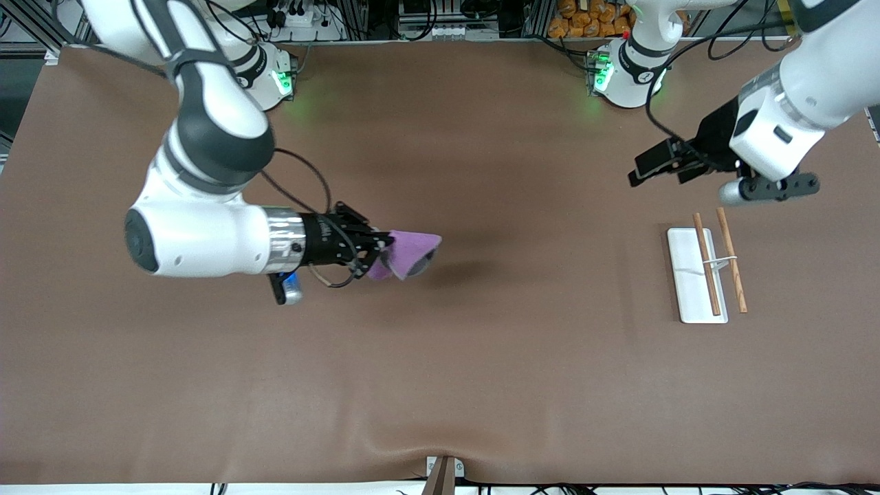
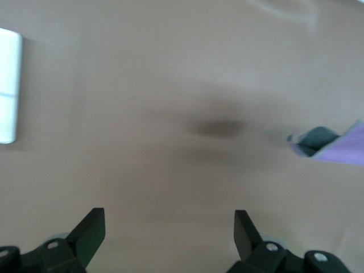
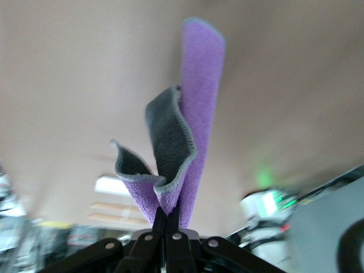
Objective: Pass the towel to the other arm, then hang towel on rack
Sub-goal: 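Lift the towel with the right gripper while the left gripper approaches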
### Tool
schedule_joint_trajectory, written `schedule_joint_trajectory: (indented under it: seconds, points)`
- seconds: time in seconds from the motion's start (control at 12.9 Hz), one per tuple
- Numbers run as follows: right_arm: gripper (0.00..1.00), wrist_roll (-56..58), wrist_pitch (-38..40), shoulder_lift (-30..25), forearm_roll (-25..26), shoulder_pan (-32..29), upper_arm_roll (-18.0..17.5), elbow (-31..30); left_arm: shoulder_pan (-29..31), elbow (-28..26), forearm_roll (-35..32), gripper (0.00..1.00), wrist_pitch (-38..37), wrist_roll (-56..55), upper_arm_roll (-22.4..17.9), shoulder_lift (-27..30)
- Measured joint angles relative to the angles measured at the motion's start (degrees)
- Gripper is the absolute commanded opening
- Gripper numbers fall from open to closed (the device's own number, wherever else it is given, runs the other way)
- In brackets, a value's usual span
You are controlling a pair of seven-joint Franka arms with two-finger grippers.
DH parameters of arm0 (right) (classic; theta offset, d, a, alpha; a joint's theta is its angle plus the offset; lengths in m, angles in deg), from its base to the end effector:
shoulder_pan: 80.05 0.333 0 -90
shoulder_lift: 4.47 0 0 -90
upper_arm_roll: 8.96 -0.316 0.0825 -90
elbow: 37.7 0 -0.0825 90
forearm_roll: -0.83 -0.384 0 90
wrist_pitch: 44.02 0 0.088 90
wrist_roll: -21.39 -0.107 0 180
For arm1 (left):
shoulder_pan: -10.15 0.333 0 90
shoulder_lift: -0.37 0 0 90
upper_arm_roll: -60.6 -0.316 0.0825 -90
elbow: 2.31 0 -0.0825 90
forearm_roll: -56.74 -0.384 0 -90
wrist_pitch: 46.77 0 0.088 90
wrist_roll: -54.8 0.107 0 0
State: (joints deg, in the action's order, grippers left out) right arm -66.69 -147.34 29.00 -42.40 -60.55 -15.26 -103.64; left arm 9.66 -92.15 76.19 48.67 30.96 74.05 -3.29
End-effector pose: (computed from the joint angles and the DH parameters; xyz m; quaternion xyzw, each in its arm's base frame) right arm 0.6464 0.3506 0.4966 -0.7428 0.5439 0.3072 0.2409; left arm 0.5583 -0.1678 0.6051 0.9794 0.0982 -0.0403 0.1719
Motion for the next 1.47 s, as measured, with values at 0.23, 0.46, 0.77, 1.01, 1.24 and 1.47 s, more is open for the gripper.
schedule_joint_trajectory:
  seconds: [0.23, 0.46, 0.77, 1.01, 1.24, 1.47]
  points:
    - [0.00, -6.3, -8.7, 0.0, -3.7, 2.4, 0.0, 0.2, -0.9, 0.0, 1.8, 1.00, 4.1, -2.2, 0.4, -2.7]
    - [0.00, -14.2, -17.8, 0.1, -4.6, 4.5, 0.0, 0.2, -2.9, 2.5, 2.0, 1.00, 6.9, -7.7, 0.7, -5.7]
    - [0.00, -21.6, -27.5, 1.0, -7.2, 8.5, 0.0, 0.2, -4.2, 6.1, 2.2, 1.00, 11.0, -10.9, 0.9, -10.5]
    - [0.00, -24.6, -33.1, 2.4, -7.4, 10.7, 0.0, 0.2, -4.6, 6.4, 4.7, 1.00, 14.6, -11.9, 0.9, -12.8]
    - [0.00, -25.0, -37.5, 3.2, -8.0, 12.1, 0.0, 0.2, -4.6, 6.6, 7.2, 1.00, 18.7, -15.0, 0.9, -15.0]
    - [0.00, -25.1, -38.6, 3.3, -8.4, 12.2, 0.1, 0.2, -4.6, 6.6, 9.4, 1.00, 23.6, -18.2, 0.9, -18.2]
